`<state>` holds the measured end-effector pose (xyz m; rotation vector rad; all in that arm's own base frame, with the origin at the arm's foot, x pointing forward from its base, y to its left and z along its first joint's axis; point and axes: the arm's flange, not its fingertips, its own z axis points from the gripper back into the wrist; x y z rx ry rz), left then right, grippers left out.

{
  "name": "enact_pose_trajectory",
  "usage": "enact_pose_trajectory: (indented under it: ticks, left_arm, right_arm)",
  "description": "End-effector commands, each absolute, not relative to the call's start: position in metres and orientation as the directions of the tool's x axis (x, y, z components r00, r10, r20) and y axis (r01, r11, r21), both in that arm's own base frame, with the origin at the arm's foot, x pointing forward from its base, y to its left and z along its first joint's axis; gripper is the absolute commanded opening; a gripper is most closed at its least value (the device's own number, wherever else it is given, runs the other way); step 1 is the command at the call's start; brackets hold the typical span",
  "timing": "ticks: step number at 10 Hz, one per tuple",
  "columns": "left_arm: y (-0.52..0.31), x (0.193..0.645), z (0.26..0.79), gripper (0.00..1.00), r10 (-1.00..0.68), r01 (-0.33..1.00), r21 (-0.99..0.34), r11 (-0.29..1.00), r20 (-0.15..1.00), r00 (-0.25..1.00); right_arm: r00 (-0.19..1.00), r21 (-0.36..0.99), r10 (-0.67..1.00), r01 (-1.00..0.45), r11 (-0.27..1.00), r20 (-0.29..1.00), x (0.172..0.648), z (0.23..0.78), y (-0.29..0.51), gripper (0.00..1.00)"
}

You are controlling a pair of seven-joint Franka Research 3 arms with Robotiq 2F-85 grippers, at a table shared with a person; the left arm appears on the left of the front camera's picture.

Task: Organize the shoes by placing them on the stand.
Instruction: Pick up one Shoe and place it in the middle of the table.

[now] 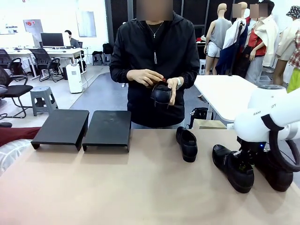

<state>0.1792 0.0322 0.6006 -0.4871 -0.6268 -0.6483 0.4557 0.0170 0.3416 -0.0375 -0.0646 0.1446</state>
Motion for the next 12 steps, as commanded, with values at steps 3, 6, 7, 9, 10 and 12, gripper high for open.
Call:
enact_pose_trajectory:
  ticks: [3,6,7,9,10,12]
  left_arm:
    - [0.033,0.18,0.602,1.0,-0.396,0.683,-0.228,0.694,0.672,0.626]
    - [0.033,0.18,0.602,1.0,-0.396,0.683,-0.228,0.694,0.672,0.626]
    - [0.033,0.18,0.602,1.0,-0.396,0.683,-0.228,0.694,0.672,0.626]
    - [0.033,0.18,0.602,1.0,-0.396,0.683,-0.228,0.694,0.672,0.626]
    - [0.033,0.18,0.602,1.0,-0.396,0.683,-0.228,0.694,0.672,0.626]
    - [0.033,0.18,0.602,1.0,-0.396,0.683,-0.228,0.694,0.672,0.626]
  right_arm:
    - [0.997,0.032,0.077,-0.078,0.996,0.025,0.44,0.381,0.008,0.0]
    - [0.999,0.068,0.013,-0.016,0.998,0.038,0.374,0.486,0.004,0.0]
    - [0.992,0.075,-0.01,0.001,0.997,0.122,0.357,0.515,-0.002,0.0]
    - [0.965,0.118,-0.134,0.109,0.987,0.226,0.349,0.541,-0.029,0.0]
    - [0.937,0.174,-0.166,0.116,0.978,0.307,0.361,0.539,-0.051,0.0]
    - [0.984,0.089,-0.045,0.03,0.996,0.172,0.338,0.542,-0.017,0.0]
